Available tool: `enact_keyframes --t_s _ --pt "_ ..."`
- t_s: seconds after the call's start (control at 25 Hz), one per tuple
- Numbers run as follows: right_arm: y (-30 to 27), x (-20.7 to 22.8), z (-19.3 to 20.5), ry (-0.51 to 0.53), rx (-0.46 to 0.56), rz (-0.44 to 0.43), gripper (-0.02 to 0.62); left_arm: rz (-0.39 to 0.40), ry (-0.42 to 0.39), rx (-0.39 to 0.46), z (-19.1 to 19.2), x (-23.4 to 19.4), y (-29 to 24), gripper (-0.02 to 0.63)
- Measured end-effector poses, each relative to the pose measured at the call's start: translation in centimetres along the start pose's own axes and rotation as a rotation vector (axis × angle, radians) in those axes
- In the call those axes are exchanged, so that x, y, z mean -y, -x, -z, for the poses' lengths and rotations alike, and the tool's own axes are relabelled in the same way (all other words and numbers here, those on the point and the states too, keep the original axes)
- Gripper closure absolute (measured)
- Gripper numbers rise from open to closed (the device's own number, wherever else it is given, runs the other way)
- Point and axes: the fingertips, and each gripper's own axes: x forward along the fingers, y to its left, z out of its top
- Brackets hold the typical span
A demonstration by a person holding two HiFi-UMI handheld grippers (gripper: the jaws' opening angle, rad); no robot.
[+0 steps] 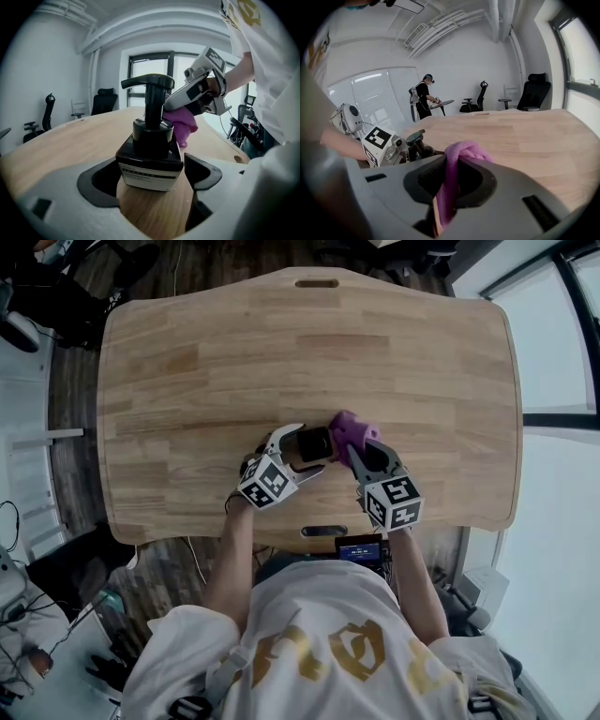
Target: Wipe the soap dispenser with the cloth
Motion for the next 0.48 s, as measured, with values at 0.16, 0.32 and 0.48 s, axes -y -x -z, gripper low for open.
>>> enact_keyframes --t_s 0.16,0.32,0.48 --pt "-0.2 0.4 0.1 -0.012 -0.004 0.003 0.544 -0.025 -0.032 0.005 -0.3 -0.6 -0.6 0.221" --pt "-0.1 0.5 0.4 -0.016 -0.017 0.005 0.543 -0.05 -0.062 0.025 -0.8 -0.6 -1.1 0.221" --pt "-0.4 0.9 0.0 -0.014 -0.012 0.006 0.543 -0.046 -0.081 0.014 -1.0 -1.0 -1.6 0.222"
